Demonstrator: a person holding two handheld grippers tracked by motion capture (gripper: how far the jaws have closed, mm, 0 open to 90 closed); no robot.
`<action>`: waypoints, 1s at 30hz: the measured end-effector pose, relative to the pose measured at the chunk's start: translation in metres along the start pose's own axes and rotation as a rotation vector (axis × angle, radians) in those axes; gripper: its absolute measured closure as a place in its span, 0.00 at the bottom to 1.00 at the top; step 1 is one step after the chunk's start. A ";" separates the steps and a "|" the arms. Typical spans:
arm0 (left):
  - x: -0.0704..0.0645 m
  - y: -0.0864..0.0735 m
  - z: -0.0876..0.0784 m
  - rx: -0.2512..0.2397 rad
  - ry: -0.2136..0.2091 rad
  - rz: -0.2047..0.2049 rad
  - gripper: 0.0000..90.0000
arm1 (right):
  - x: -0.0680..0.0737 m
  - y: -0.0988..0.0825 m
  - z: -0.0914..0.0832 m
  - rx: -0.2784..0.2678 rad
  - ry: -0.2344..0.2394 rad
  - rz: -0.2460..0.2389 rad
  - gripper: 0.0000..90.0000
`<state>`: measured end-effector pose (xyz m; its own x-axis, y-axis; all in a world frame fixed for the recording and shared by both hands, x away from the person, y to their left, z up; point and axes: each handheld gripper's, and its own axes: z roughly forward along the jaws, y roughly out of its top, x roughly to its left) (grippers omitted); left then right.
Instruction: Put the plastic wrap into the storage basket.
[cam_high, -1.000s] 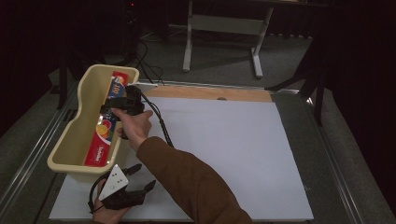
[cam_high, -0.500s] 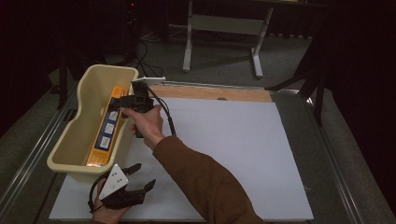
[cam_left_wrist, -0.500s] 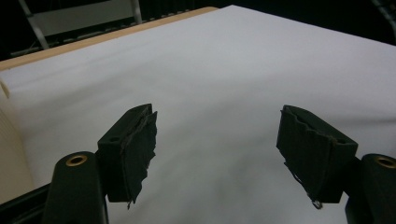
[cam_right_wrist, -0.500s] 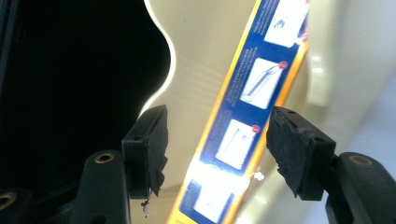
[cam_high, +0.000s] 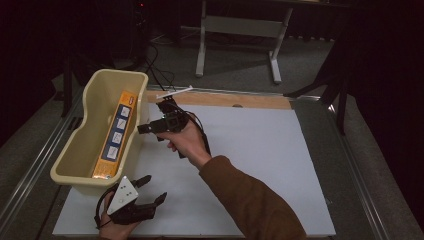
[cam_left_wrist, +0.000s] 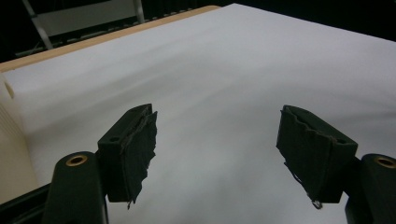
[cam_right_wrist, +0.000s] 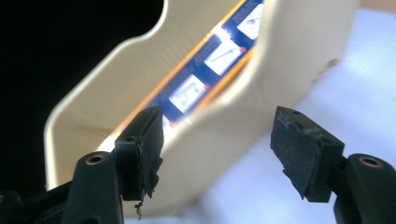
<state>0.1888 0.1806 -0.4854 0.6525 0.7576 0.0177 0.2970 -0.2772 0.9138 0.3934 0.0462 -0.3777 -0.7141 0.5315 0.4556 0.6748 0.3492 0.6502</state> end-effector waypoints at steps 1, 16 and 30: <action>0.000 0.000 0.000 0.002 0.000 0.000 0.31 | -0.001 -0.004 -0.007 -0.007 -0.008 -0.027 0.37; -0.001 0.001 0.003 0.017 0.002 0.000 0.31 | -0.015 -0.063 -0.071 -0.033 -0.178 -0.350 0.35; 0.002 0.000 0.005 0.043 0.041 -0.021 0.31 | -0.051 -0.148 -0.116 -0.062 -0.274 -0.470 0.34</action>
<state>0.1936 0.1791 -0.4877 0.6169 0.7869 0.0165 0.3407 -0.2859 0.8956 0.3081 -0.1221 -0.4265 -0.8556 0.5137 -0.0627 0.2763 0.5558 0.7840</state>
